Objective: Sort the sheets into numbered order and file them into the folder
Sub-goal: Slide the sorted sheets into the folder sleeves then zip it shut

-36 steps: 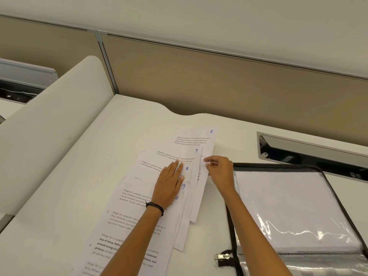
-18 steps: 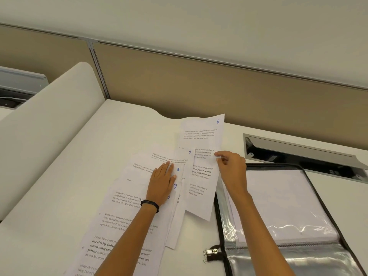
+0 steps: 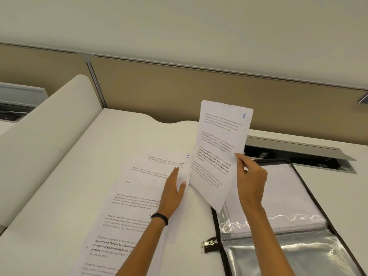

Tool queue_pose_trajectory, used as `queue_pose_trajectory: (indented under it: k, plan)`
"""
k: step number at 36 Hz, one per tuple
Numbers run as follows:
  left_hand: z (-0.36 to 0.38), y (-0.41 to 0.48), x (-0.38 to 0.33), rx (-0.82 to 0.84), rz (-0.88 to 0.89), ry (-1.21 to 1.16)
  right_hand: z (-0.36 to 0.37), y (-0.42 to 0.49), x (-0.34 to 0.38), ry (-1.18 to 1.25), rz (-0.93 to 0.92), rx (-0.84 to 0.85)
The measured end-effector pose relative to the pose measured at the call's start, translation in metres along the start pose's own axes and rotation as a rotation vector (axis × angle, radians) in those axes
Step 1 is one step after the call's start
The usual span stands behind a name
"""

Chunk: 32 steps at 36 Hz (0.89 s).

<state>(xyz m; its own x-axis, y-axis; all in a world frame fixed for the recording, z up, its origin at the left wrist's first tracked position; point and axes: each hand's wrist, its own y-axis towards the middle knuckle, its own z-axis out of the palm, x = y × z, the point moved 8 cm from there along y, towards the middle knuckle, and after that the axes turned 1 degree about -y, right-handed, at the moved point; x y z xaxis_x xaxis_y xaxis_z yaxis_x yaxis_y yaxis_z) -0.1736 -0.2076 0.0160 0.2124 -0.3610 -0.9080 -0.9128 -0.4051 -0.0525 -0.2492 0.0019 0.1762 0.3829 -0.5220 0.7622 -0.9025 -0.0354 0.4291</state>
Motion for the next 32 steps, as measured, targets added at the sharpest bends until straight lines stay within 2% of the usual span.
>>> queue_pose_trajectory:
  k: [5, 16, 25, 32]
  plan:
    - [0.027, -0.025, -0.010, 0.117, -0.132, -0.197, -0.027, -0.011, -0.006, 0.044, 0.002, -0.105]
    - [0.062, -0.075, -0.032, 0.167, -0.340, -0.544, -0.076, -0.040, -0.038, 0.262, 0.193, -0.304]
    - [0.075, -0.102, -0.051, 0.208, -0.279, -0.800, -0.096, -0.075, -0.060, 0.354, 0.277, -0.340]
    - [0.074, -0.116, -0.047, 0.080, -0.321, -0.784, -0.107, -0.097, -0.072, 0.387, 0.328, -0.331]
